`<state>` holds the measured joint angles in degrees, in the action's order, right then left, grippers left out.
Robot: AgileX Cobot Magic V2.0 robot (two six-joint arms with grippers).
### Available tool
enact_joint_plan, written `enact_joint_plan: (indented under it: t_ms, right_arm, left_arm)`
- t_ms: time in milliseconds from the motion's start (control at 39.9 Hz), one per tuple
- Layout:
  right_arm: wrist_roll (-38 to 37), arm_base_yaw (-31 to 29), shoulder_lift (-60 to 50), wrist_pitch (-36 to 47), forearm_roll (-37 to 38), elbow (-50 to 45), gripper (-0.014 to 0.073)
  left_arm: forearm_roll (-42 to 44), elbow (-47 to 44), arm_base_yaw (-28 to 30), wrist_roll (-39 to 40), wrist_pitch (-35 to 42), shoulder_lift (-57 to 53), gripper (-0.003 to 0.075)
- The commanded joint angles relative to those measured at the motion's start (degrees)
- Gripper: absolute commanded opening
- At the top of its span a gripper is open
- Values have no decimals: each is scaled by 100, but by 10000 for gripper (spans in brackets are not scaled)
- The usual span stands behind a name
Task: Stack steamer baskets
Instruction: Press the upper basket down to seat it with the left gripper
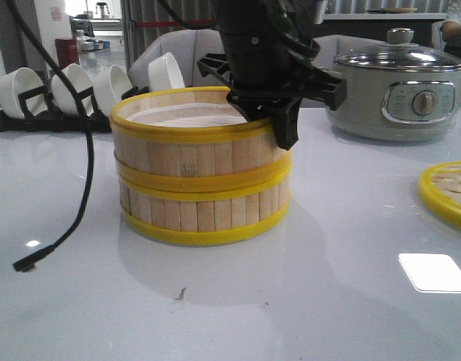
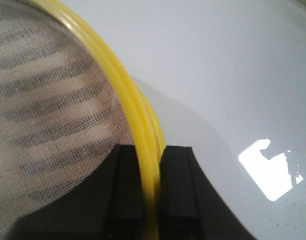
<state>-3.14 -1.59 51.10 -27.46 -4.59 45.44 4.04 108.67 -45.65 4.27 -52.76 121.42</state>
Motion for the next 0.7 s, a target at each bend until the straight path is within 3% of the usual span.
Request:
enact_joint_plan:
  t_ms: [0,451,577,677]
  right_arm:
    - [15,-12,-42,428,17,223,445]
    - [15,-12,-42,428,17,223,445]
    - [15,-12,-42,428,17,223,445]
    - [15,-12,-42,428,17,223,445]
  left_arm:
    - [97,227,19,-20,337,-373,85]
    - [86,227,19,-20,337,-373,103]
    - [86,227,19,-20,337,-373,201]
    - [86,227,19,-20,337,-373,335]
